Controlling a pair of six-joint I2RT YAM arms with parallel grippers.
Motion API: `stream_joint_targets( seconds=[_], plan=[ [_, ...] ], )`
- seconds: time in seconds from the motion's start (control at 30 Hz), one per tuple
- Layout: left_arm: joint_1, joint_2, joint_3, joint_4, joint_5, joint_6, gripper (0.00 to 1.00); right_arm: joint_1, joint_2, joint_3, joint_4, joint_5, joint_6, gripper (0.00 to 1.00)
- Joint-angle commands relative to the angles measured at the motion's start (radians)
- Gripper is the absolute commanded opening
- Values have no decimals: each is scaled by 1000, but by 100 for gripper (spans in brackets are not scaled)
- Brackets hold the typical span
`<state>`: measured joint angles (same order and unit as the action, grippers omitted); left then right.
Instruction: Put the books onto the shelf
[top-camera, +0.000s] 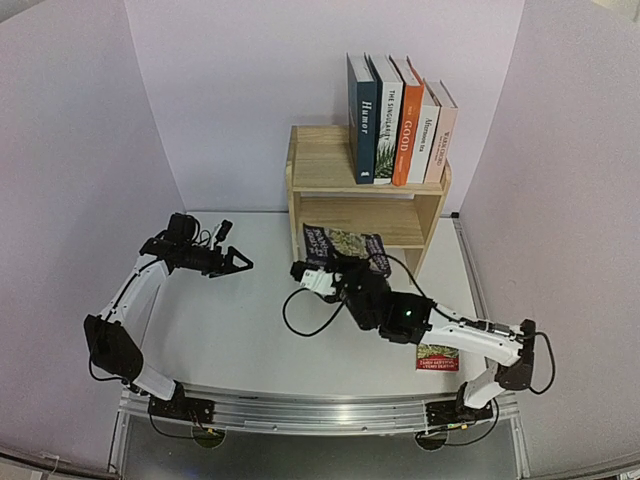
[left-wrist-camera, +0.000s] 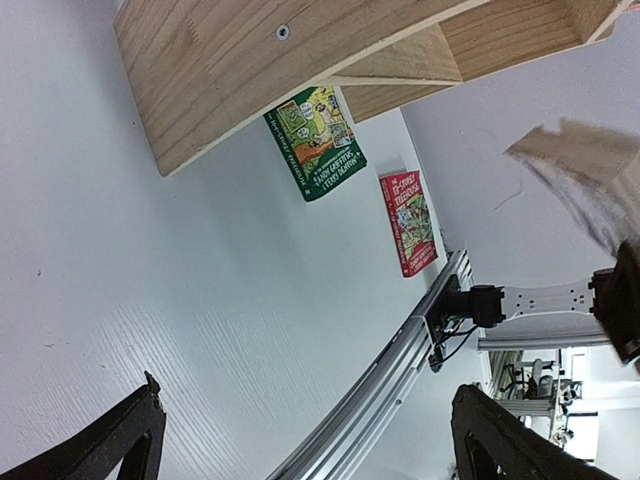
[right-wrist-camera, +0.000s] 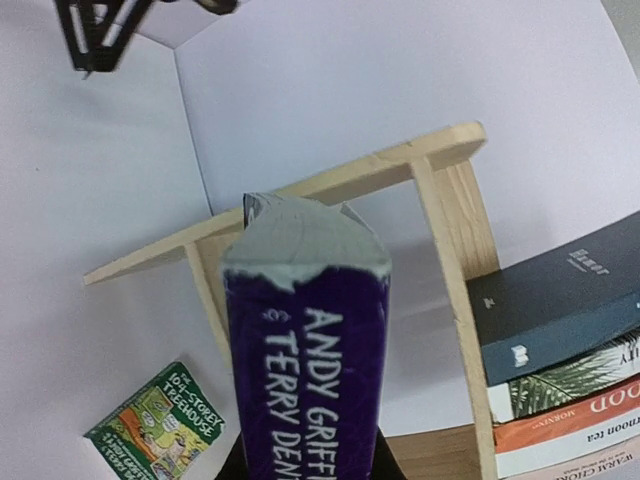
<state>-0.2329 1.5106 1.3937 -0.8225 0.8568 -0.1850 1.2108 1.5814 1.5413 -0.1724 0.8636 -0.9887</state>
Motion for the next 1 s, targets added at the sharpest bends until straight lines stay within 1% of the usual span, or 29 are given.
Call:
stream_joint_targets(
  seconds=[0.0, 0.07, 0.1, 0.2, 0.27, 0.4, 0.63, 0.73, 0.8, 0.87, 0.97],
  plan=[
    [-2, -10, 8, -22, -15, 47, 100, -142, -7, 89, -204, -89, -70, 0],
    [-2, -4, 19, -23, -14, 47, 100, -204, 19, 110, -173, -140, -113, 0],
    [-2, -2, 24, -23, -14, 48, 100, -228, 31, 109, -126, -155, -146, 0],
    [-1, -3, 25, -24, -14, 52, 100, -282, 90, 109, -14, -155, -257, 0],
    [-1, -8, 17, -21, -13, 53, 100, -311, 139, 116, 11, -159, -285, 0],
    [-2, -21, -5, -17, -11, 54, 100, -358, 207, 82, 118, -165, -329, 0],
    [-2, -31, -20, -20, -11, 66, 100, -426, 282, 72, 121, -292, -295, 0],
    [-2, -29, -22, -19, -9, 67, 99, -447, 299, 88, 78, -360, -262, 1],
    [-1, -27, -24, -19, -11, 70, 99, -457, 318, 125, 10, -393, -222, 8],
    [-1, -27, -26, -19, -12, 72, 100, -467, 343, 178, -82, -412, -175, 19],
    [-2, -26, -26, -19, -15, 74, 99, -470, 369, 212, -121, -409, -156, 28]
  ],
)
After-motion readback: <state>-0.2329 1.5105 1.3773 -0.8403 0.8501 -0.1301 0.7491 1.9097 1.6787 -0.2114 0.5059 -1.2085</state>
